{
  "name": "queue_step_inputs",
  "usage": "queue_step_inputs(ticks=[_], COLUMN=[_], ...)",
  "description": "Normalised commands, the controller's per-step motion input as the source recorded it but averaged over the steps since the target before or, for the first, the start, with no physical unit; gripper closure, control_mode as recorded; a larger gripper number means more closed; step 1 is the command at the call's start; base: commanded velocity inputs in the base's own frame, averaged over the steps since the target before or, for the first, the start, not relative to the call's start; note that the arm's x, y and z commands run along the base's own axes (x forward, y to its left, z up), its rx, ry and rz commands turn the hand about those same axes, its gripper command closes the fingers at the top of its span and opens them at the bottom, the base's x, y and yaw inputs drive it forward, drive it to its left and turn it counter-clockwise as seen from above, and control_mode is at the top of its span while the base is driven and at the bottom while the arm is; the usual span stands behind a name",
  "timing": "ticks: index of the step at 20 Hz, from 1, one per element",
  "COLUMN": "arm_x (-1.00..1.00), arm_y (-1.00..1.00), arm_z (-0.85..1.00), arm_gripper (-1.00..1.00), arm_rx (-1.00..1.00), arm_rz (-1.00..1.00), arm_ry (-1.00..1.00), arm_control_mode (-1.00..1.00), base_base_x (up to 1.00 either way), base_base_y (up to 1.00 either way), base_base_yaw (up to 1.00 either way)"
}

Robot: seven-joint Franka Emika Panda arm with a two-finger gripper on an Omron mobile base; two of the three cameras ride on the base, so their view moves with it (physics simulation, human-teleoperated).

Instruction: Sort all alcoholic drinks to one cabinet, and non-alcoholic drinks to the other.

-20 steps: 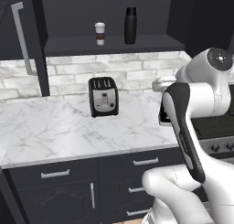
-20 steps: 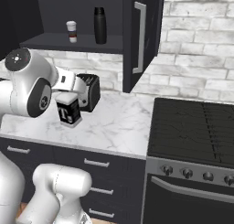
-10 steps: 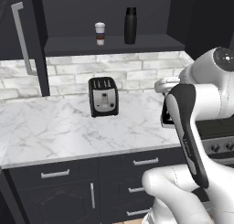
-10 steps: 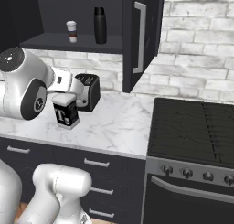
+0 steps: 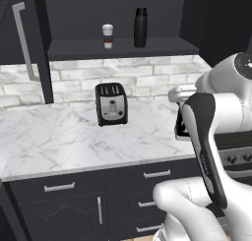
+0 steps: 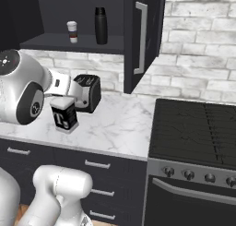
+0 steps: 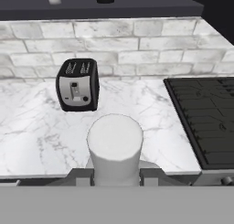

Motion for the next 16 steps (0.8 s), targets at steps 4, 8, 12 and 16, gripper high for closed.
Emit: queue_step_inputs(ticks=[4, 8, 12, 16], arm_x=[0.0, 0.0, 0.0, 0.0], arm_y=[0.0, 0.0, 0.0, 0.0], arm_z=[0.0, 0.0, 0.0, 0.0], arm_gripper=[1.0, 1.0, 1.0, 1.0], arm_rx=[0.0, 0.0, 0.0, 0.0], arm_rz=[0.0, 0.0, 0.0, 0.0], arm_ry=[0.0, 0.0, 0.0, 0.0], arm_control_mode=[1.0, 1.0, 1.0, 1.0], base_base_x=[-0.01, 0.0, -0.04, -0.24], base_base_y=[0.0, 0.0, 0.0, 0.0], base_base_yaw=[0.0, 0.0, 0.0, 0.0])
